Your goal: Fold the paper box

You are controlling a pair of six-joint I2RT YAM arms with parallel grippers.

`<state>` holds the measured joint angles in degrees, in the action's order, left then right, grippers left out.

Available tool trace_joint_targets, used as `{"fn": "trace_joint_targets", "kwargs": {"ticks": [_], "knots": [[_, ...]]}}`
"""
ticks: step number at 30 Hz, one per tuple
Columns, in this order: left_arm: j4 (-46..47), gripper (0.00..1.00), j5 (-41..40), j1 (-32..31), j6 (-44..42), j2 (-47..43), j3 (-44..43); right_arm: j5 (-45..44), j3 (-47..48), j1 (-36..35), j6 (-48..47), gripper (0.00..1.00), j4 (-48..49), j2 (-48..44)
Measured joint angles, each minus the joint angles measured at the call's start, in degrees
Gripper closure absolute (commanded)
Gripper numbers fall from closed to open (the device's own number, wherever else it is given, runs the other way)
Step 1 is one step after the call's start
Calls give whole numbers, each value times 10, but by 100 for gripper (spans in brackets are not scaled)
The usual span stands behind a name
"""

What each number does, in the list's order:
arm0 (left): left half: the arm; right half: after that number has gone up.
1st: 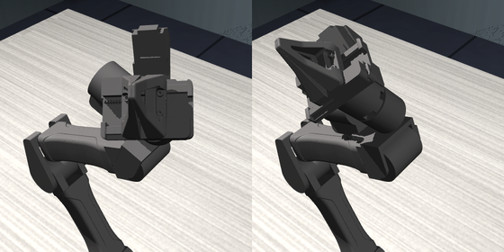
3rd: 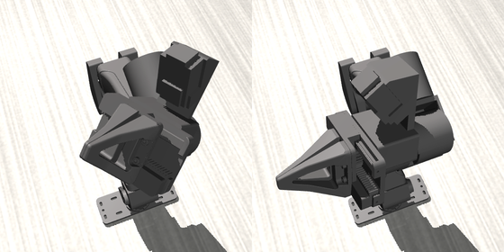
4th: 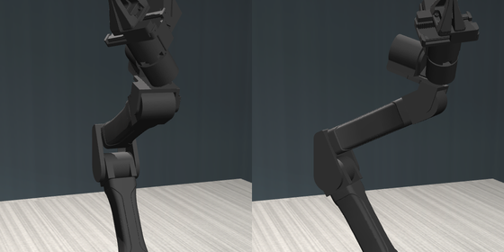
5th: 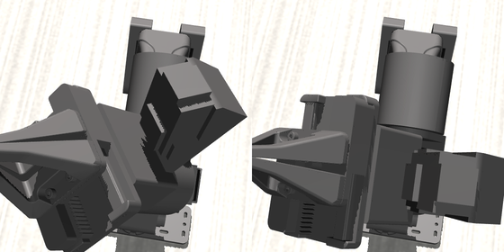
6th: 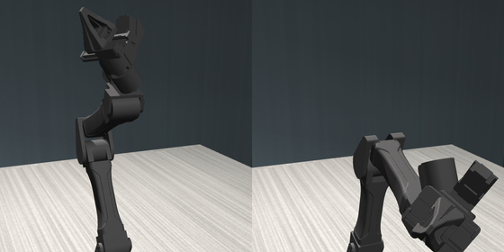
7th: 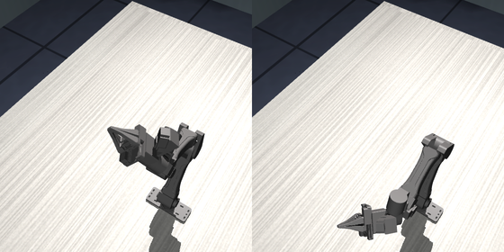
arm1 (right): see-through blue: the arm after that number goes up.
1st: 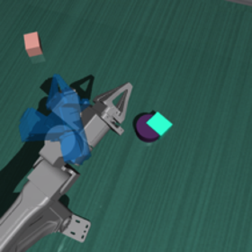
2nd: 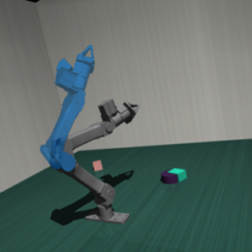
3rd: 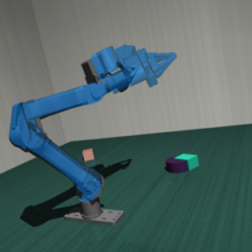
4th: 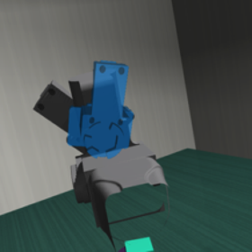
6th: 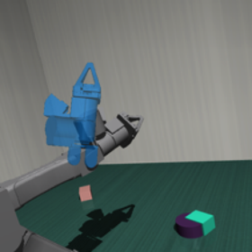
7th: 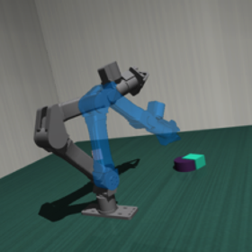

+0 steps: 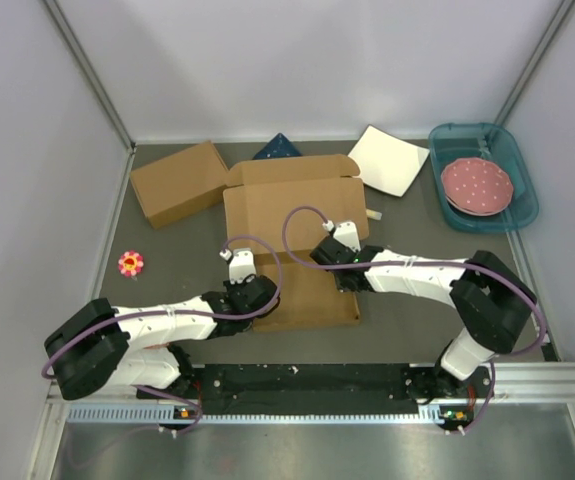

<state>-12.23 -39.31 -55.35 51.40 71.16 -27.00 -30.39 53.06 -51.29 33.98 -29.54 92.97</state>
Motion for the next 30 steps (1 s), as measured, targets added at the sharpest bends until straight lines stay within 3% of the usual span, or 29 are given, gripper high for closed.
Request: {"fn": "trace_joint_targets", "kwargs": {"ticks": [13,14,15,18,21,30], "knots": [[-1,100,-7,-5,4,0,0,-4,-45,0,61,100,61,5],[-1,100,-8,-6,5,0,0,-4,-47,0,63,96,63,3],[-1,100,-9,-6,5,0,0,-3,-50,0,64,84,65,0],[-3,100,-10,-7,5,0,0,2,-50,2,72,65,61,-12],[-11,100,-12,-8,4,-1,0,5,-42,4,78,54,32,-16],[-19,100,-21,-14,7,-2,0,64,-13,1,76,42,-61,-31]]}}
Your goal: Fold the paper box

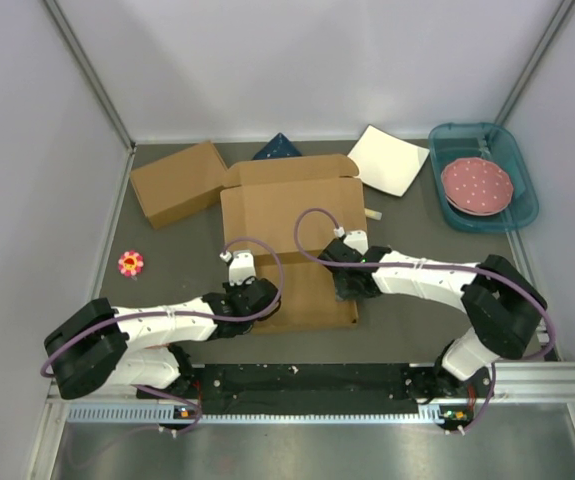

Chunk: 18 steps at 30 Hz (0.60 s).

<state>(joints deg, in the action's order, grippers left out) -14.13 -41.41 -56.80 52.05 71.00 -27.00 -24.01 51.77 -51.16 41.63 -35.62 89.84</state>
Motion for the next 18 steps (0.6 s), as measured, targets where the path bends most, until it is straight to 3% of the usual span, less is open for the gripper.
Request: {"fn": "trace_joint_targets", "kwargs": {"ticks": [6,11,13,17,18], "knots": [[-3,100,-7,-3,4,2,-2,25,1,-5,0,46,-24,-45],[-6,100,-11,-3,6,7,-6,24,-9,-19,6,75,-31,-58],[-5,100,-13,-4,6,8,-7,24,-26,-19,13,80,-30,-58],[4,100,-10,-7,8,13,-9,25,-43,-21,24,100,-10,-58],[4,100,-9,-7,8,14,-10,24,-46,-21,29,100,-4,-57]]}}
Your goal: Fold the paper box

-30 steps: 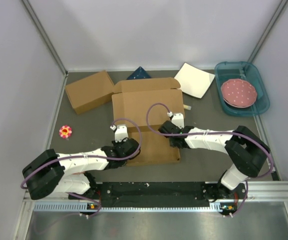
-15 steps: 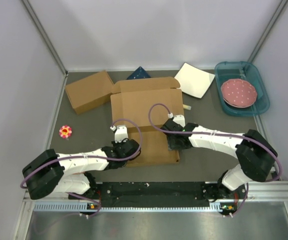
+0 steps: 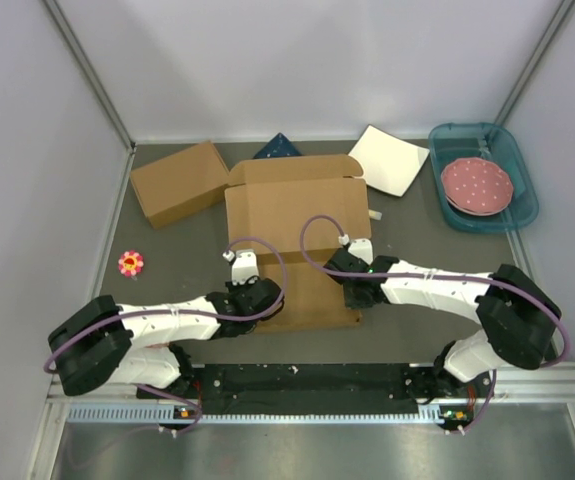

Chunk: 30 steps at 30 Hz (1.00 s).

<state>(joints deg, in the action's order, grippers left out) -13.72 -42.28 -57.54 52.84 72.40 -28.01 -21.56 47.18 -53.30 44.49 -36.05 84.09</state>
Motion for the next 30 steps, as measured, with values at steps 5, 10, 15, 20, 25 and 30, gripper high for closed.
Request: {"fn": "trace_joint_targets", "kwargs": {"ticks": [5,10,15,20,25,30], "knots": [[0,100,1,0,0,2,-1,-5,-8,0,8,100,11,0],[-1,100,0,-1,0,3,-2,-9,-23,-2,15,100,28,3],[-3,100,-2,-2,0,9,-5,-9,-43,-2,21,100,59,10],[-7,100,-3,-2,0,12,-8,-10,-54,-2,23,84,74,6],[-7,100,-3,-2,0,13,-9,-14,-50,-1,17,54,67,-5],[-9,100,-3,-2,-1,13,-9,-17,-27,1,2,43,18,-10]]}}
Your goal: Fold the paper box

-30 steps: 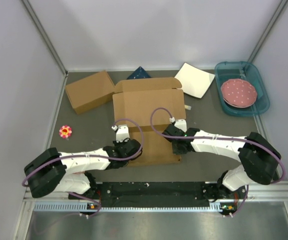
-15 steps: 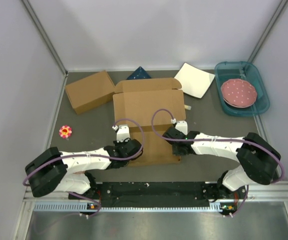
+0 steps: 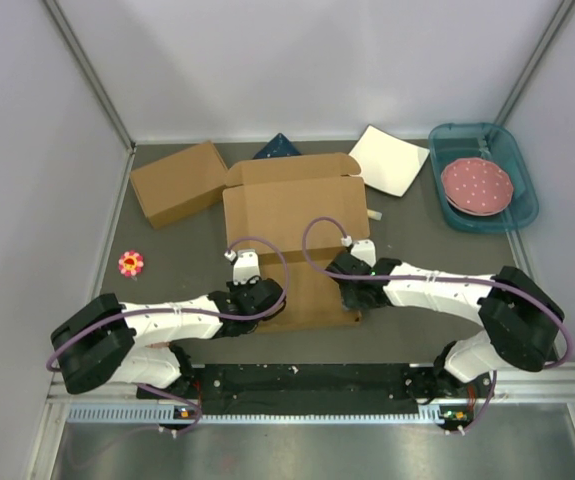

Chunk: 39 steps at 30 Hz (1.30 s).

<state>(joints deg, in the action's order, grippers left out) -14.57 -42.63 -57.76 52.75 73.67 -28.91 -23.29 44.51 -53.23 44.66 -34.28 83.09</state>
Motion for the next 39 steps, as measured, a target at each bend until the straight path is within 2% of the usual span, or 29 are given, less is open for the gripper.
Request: {"fn": "trace_joint_targets", "kwargs": {"ticks": [7,10,16,21,22,23,39], "knots": [[-1,100,-4,0,0,4,-3,4,75,7,-26,41,-33,0],[-2,100,-5,0,-2,6,-5,4,89,30,-47,45,-33,0],[0,100,-5,-1,-3,9,-7,6,89,89,-89,68,-20,22],[10,100,-4,-2,-2,20,-14,13,89,97,-113,82,17,43],[10,100,-5,-2,-2,20,-14,15,89,97,-118,95,23,48],[10,100,-5,-2,-2,21,-15,17,88,98,-121,100,28,51],[7,100,-7,-2,-4,41,-28,6,65,96,-111,100,79,62]]}}
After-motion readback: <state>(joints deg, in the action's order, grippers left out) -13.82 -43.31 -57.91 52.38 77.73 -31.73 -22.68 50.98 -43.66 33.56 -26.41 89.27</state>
